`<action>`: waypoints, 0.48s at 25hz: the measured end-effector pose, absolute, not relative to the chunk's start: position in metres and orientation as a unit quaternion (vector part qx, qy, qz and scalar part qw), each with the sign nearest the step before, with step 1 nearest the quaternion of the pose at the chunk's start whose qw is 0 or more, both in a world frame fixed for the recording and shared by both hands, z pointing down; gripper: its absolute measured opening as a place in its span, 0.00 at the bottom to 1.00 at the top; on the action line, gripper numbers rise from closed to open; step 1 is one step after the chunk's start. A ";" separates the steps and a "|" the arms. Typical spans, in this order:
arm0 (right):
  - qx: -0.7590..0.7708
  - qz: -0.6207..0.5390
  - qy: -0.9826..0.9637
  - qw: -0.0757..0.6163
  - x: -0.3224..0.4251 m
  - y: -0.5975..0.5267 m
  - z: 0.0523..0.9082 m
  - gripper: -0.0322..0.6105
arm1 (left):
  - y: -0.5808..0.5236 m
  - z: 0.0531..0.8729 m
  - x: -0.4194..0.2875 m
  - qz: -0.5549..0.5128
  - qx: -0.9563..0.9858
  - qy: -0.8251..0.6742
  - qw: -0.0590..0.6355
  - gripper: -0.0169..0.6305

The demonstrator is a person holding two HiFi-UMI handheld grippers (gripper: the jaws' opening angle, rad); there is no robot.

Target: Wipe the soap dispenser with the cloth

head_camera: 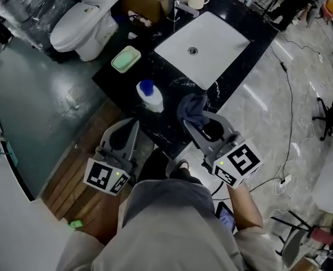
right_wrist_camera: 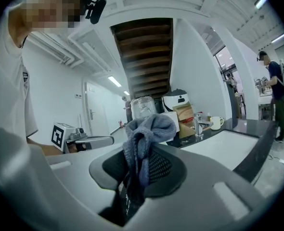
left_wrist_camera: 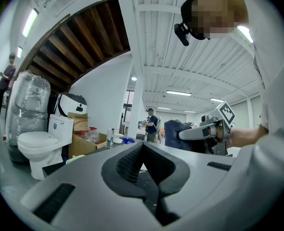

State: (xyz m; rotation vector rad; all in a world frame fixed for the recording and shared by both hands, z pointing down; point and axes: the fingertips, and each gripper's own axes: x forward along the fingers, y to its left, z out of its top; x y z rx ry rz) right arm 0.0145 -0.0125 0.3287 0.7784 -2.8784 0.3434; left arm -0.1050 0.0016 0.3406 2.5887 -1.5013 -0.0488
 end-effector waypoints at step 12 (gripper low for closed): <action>0.240 0.079 -0.965 0.075 0.039 0.016 0.320 0.15 | 0.027 0.329 -0.072 -0.032 0.841 -0.535 0.068 0.04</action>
